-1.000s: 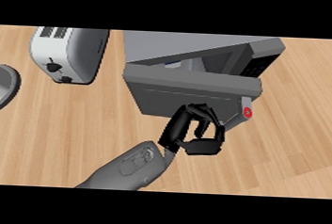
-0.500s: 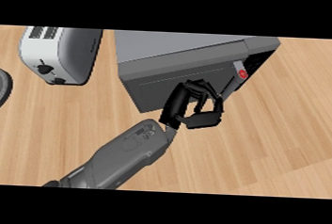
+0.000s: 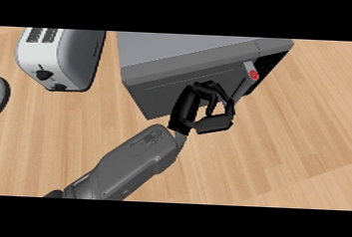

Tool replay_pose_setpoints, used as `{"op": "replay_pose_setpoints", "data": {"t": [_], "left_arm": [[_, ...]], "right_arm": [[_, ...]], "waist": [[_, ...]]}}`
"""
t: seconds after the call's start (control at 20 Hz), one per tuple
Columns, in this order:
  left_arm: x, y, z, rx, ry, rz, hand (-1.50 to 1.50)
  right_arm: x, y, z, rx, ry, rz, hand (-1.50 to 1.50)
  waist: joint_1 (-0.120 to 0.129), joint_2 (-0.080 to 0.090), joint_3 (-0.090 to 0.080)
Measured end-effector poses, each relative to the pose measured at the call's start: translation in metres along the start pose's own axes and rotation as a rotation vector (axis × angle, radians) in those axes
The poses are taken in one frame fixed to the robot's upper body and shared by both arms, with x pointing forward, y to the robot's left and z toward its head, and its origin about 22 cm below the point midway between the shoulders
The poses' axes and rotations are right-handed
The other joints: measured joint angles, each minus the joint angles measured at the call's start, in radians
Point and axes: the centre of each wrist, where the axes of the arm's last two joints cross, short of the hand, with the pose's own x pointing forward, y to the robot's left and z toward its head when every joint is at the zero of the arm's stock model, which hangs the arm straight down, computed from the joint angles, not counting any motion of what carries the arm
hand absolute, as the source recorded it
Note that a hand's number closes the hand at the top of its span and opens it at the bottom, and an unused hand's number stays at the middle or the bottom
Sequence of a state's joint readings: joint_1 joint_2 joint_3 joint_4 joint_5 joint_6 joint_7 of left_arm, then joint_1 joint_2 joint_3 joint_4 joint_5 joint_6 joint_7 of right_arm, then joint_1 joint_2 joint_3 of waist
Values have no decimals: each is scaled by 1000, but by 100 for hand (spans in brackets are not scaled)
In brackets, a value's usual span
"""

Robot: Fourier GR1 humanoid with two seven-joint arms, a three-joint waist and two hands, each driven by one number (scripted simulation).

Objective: Pick up the milk, place it into the microwave and close the microwave

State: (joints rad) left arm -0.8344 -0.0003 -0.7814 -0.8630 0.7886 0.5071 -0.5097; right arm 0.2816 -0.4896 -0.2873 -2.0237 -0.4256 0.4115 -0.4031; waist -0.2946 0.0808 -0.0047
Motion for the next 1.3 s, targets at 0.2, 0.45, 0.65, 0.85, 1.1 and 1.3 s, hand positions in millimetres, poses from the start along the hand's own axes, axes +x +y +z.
{"op": "replay_pose_setpoints", "data": {"t": [0.2, 0.45, 0.65, 0.85, 1.1, 1.3], "left_arm": [[-1, 1, 0, 14, -13, 17, 150], [-3, 1, 0, 24, -33, 28, 150], [-4, 1, 0, 28, -48, 33, 150], [-5, 1, 1, 38, -61, 39, 150], [-6, 1, 1, 47, -74, 43, 150], [-6, 0, 0, 45, -84, 43, 150]], "right_arm": [[3, -7, -5, 2, -5, 13, -150], [6, -16, -12, -2, -10, 28, -150], [9, -26, -16, -8, -12, 47, -150], [13, -35, -21, -5, -16, 72, -150], [17, -46, -26, -6, -18, 91, -150], [22, -55, -31, 10, -15, 136, -150]], "waist": [[-6, -1, 1], [-11, 1, 2], [-13, 2, 3], [-17, 2, 4], [-21, 3, 6], [-20, 5, 6]]}}
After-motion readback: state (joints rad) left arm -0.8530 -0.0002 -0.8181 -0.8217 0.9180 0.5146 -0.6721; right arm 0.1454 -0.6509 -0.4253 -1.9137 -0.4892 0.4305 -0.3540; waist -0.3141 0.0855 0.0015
